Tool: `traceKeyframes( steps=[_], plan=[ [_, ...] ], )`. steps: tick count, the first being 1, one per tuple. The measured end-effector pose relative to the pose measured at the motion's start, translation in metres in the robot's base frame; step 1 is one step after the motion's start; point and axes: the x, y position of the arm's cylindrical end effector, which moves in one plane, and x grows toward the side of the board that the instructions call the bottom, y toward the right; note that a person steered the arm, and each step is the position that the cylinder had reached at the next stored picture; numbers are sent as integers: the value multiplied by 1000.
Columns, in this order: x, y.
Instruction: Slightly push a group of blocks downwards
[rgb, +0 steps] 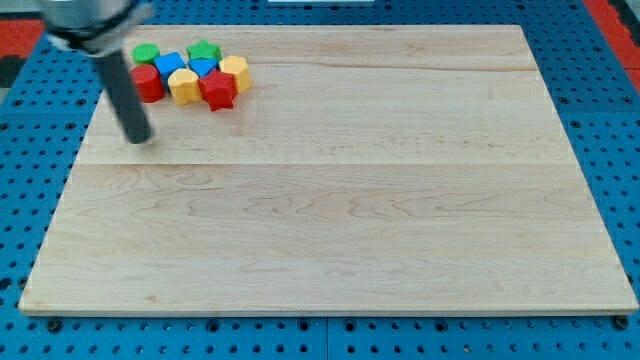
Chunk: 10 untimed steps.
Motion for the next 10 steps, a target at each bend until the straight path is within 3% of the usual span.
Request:
traceKeyframes(
  steps=[1, 2, 3, 5, 6, 8, 10],
  plan=[
    [-16, -44],
    [-48, -50],
    [-61, -32],
    [-143, -20],
    [-139, 10],
    [-59, 124],
    [-99, 84]
  ],
)
